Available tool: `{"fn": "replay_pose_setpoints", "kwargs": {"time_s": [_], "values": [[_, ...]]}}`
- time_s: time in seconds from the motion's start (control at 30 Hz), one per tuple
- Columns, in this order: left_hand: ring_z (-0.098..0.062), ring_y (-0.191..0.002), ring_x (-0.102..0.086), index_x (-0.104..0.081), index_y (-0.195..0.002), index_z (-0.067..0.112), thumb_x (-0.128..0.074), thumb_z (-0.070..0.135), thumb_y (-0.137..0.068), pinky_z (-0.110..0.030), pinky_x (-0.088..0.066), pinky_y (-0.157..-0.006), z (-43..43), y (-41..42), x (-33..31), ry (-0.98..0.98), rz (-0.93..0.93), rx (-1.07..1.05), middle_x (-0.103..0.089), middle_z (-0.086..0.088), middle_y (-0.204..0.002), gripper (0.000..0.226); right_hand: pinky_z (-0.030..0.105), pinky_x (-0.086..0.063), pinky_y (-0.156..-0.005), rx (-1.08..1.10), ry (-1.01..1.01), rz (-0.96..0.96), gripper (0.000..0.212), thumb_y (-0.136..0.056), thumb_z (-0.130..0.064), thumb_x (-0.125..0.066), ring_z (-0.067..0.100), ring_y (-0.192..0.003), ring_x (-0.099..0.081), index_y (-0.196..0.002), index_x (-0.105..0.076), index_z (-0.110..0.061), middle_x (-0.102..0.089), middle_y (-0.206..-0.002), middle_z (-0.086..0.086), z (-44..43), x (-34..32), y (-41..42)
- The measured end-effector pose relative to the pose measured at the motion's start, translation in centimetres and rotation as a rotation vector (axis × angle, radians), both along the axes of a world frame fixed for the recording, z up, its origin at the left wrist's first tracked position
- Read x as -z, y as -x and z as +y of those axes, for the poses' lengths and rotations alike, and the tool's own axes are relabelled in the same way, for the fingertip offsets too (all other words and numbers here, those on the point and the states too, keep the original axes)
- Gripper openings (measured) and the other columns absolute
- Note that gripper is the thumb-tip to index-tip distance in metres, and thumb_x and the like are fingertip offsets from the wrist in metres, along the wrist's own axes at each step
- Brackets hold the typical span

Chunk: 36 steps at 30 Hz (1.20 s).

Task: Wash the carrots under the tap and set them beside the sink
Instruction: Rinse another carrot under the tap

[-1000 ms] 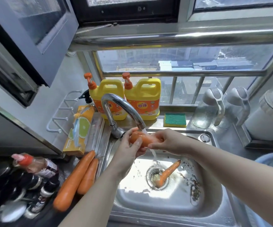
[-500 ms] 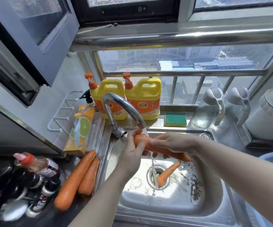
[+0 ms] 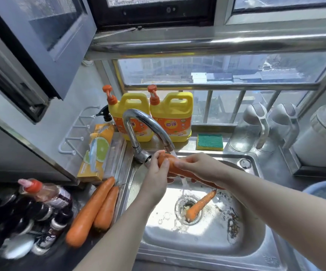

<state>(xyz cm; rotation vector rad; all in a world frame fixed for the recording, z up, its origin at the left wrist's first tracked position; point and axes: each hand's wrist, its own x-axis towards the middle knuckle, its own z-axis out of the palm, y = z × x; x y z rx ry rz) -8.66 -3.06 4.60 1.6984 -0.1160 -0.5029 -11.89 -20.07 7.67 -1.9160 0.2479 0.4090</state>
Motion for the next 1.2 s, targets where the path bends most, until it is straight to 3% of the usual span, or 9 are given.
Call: {"fn": "replay_pose_setpoints", "kwargs": {"time_s": [0.13, 0.3, 0.4, 0.5, 0.6, 0.77, 0.93, 1.07, 1.2], "values": [[-0.029, -0.095, -0.067, -0.049, -0.128, 0.03, -0.035, 0.034, -0.109, -0.021, -0.054, -0.062, -0.2, -0.5, -0.4, 0.055, 0.073, -0.032, -0.06, -0.018, -0.128, 0.024, 0.024, -0.05, -0.066, -0.087, 0.001, 0.024, 0.024, -0.098, -0.042, -0.061, 0.009, -0.07, -0.063, -0.099, -0.075, -0.023, -0.071, -0.083, 0.001, -0.5, 0.2, 0.0], [-0.027, -0.11, -0.068, -0.044, -0.133, 0.04, -0.039, 0.038, -0.108, -0.034, -0.058, -0.089, -0.3, -0.4, -0.4, 0.095, 0.075, 0.004, -0.059, -0.01, -0.133, 0.026, 0.016, -0.043, -0.06, 0.016, 0.026, -0.09, 0.037, -0.091, -0.053, -0.067, 0.002, -0.061, -0.057, -0.096, -0.077, -0.017, -0.068, -0.072, -0.009, 0.1, 0.9, -0.3], [-0.027, -0.107, -0.067, -0.047, -0.131, 0.038, -0.04, 0.034, -0.108, -0.025, -0.059, -0.075, 0.0, -0.3, -0.6, 0.099, 0.094, -0.02, -0.057, -0.012, -0.134, 0.024, 0.019, -0.047, -0.064, -0.125, -0.004, -0.027, 0.018, -0.099, -0.038, -0.062, 0.006, -0.067, -0.059, -0.097, -0.071, -0.023, -0.068, -0.08, -0.004, -0.5, 0.7, 0.0], [-0.025, -0.102, -0.07, -0.042, -0.135, 0.037, -0.038, 0.034, -0.108, -0.022, -0.058, -0.071, -0.3, -0.3, -0.7, 0.078, 0.126, 0.012, -0.061, -0.013, -0.129, 0.027, 0.019, -0.041, -0.055, -0.049, 0.156, -0.11, 0.035, -0.096, -0.049, -0.06, -0.001, -0.052, -0.051, -0.074, -0.065, -0.022, -0.061, -0.064, -0.01, 0.6, 1.2, -0.5], [-0.021, -0.1, -0.071, -0.036, -0.141, 0.036, -0.037, 0.031, -0.109, -0.025, -0.057, -0.076, -0.1, -0.4, -1.0, 0.052, 0.126, 0.084, -0.064, -0.011, -0.126, 0.033, 0.035, -0.049, -0.07, -0.073, 0.202, -0.125, 0.066, -0.09, -0.075, -0.043, 0.013, -0.064, -0.059, -0.082, -0.069, -0.015, -0.067, -0.072, -0.002, 1.3, 1.9, -0.4], [-0.017, -0.106, -0.064, -0.04, -0.132, 0.049, -0.041, 0.035, -0.108, -0.027, -0.055, -0.08, 0.9, 0.2, -0.6, 0.008, 0.093, 0.118, -0.055, -0.002, -0.129, 0.028, 0.025, -0.047, -0.061, -0.029, 0.107, -0.043, 0.047, -0.108, -0.045, -0.032, 0.011, -0.07, -0.057, -0.114, -0.066, -0.013, -0.065, -0.092, 0.006, 1.0, 1.4, 0.0], [-0.014, -0.078, -0.061, -0.047, -0.127, 0.048, -0.045, 0.026, -0.106, -0.026, -0.049, -0.066, 1.5, 0.2, -0.3, 0.104, 0.142, 0.108, -0.06, -0.01, -0.108, 0.03, 0.037, -0.048, -0.082, -0.124, 0.251, -0.073, 0.042, -0.101, -0.057, -0.043, 0.018, -0.085, -0.059, -0.102, -0.059, -0.017, -0.065, -0.094, -0.001, 1.8, 1.8, 0.3], [-0.011, -0.066, -0.057, -0.046, -0.13, 0.036, -0.045, 0.016, -0.107, -0.023, -0.049, -0.058, 1.3, -0.3, -0.5, 0.171, 0.16, 0.092, -0.054, -0.013, -0.102, 0.031, 0.048, -0.048, -0.096, -0.02, 0.295, -0.108, 0.076, -0.085, -0.081, -0.017, 0.023, -0.102, -0.064, -0.104, -0.063, -0.023, -0.07, -0.106, -0.002, 2.6, 2.0, 0.4], [-0.01, -0.064, -0.057, -0.047, -0.129, 0.032, -0.046, 0.009, -0.106, -0.021, -0.049, -0.057, 1.0, 0.7, -0.5, 0.188, 0.188, 0.12, -0.052, -0.013, -0.106, 0.032, 0.042, -0.046, -0.098, 0.01, 0.317, -0.061, 0.051, -0.107, -0.052, -0.022, 0.026, -0.103, -0.062, -0.103, -0.063, -0.022, -0.067, -0.11, 0.008, 1.4, 1.9, -0.1]]}}
